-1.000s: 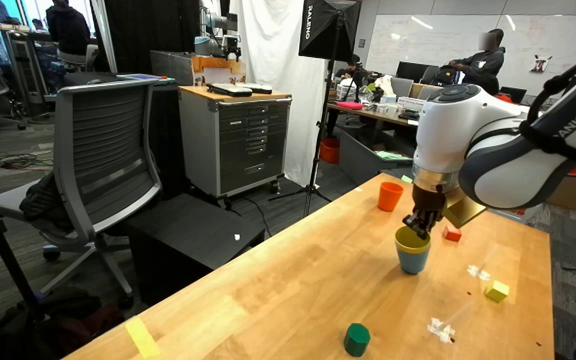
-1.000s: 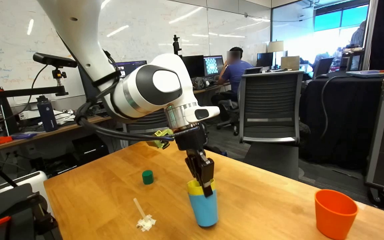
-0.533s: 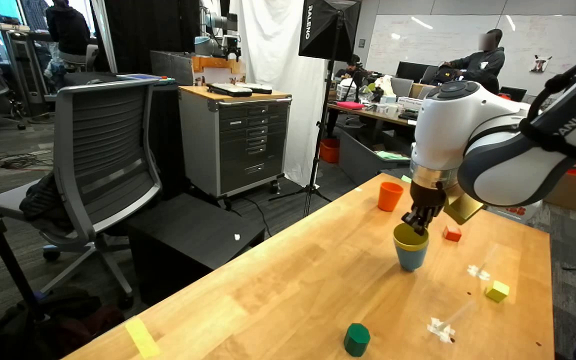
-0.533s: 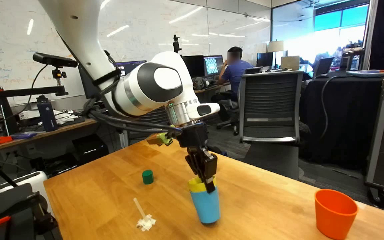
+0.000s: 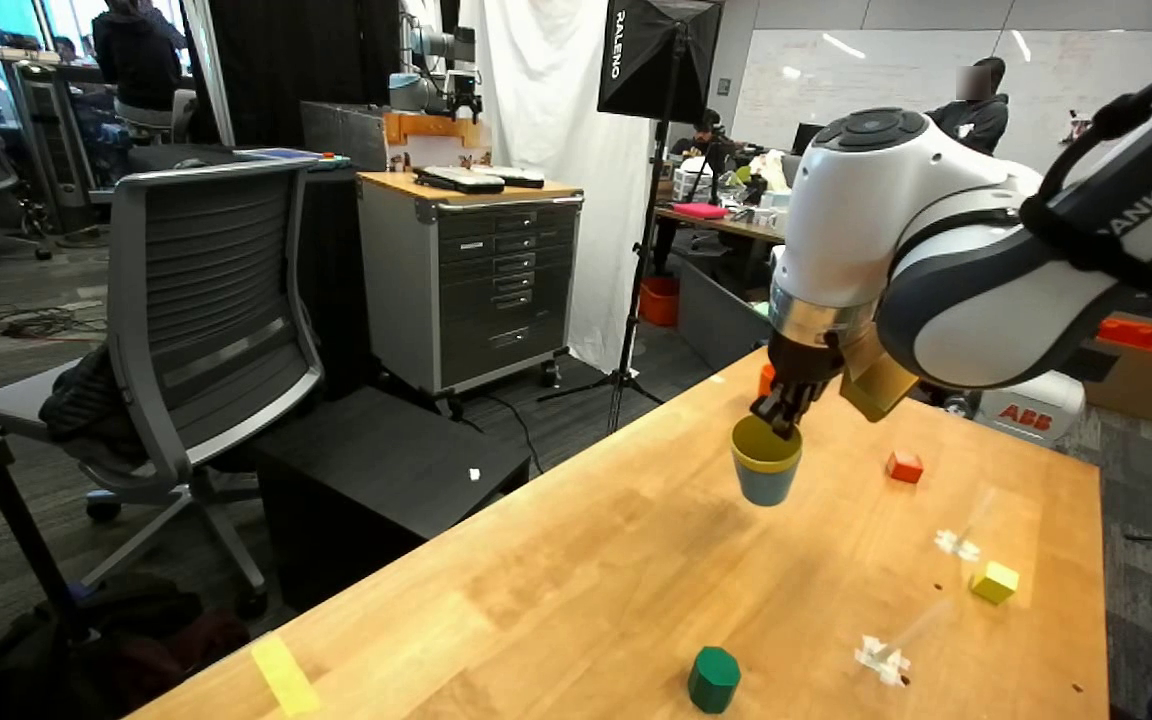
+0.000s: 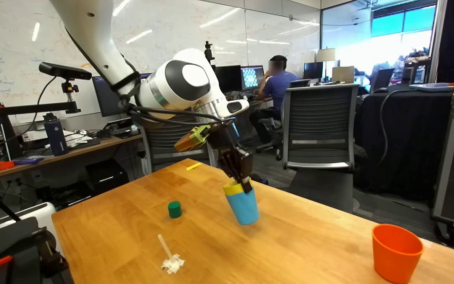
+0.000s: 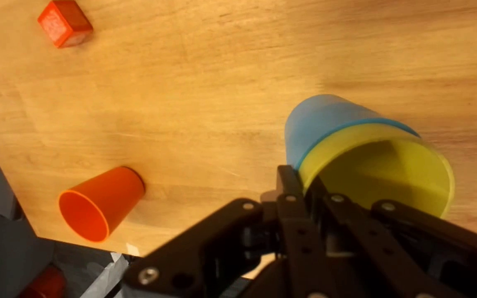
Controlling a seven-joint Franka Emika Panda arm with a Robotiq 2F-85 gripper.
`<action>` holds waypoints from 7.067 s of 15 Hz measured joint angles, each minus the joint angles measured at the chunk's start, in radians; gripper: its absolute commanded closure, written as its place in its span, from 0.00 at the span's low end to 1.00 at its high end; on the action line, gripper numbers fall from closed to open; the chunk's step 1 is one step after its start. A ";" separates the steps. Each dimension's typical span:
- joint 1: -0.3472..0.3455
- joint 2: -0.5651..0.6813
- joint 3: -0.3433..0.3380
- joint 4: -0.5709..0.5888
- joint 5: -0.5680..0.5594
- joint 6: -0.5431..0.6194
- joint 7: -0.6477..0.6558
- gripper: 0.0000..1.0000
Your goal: Put the yellow cup in the blue cup then pick the orange cup and put it in the yellow cup
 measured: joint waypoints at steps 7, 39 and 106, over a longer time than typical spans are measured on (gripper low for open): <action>0.015 0.040 0.003 0.002 0.000 -0.003 0.000 0.98; -0.034 0.118 0.000 0.059 0.008 -0.007 -0.023 0.00; -0.396 0.484 0.133 0.949 0.236 -0.501 -0.453 0.00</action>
